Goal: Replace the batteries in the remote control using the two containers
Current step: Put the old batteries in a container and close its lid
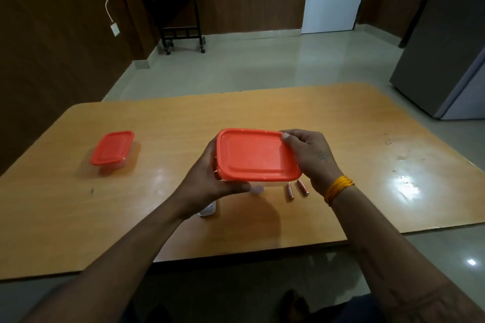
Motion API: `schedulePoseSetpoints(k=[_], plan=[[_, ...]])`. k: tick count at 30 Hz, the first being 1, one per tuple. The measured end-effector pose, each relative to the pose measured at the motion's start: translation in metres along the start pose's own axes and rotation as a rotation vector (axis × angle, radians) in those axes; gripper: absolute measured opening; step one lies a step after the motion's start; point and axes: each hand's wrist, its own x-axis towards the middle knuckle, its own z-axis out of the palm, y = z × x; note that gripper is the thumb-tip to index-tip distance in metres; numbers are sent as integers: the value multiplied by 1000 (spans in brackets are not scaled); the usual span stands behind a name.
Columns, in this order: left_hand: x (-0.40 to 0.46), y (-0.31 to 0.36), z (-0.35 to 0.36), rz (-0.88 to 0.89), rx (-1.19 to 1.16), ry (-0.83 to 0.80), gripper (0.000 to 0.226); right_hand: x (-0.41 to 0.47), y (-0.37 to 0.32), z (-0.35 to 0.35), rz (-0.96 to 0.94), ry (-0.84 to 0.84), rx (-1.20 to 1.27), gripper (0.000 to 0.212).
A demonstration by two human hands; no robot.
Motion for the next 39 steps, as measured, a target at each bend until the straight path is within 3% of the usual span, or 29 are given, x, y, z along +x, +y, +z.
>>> schedulePoseSetpoints(k=[4,7,11,15,23,29,39], plan=[[0,2,1,43,109,109,113,-6,3,4,-93,129,-60,22],[5,1,4,41,153,232,116,-15,-2,6,-331,243,-318,23],[12,2,14,62,207,394,117,-36,-18,22,-660,90,-435,37],[14,-1,25,78,201,430,119,-49,-21,44,-783,-39,-530,49],[17,-5,28,87,246,471,102,-46,-4,47,-992,41,-719,34],[14,-7,27,115,310,428,116,-32,-23,29,-952,276,-550,31],[21,-9,37,105,221,452,115,-21,-3,4,-954,127,-605,33]])
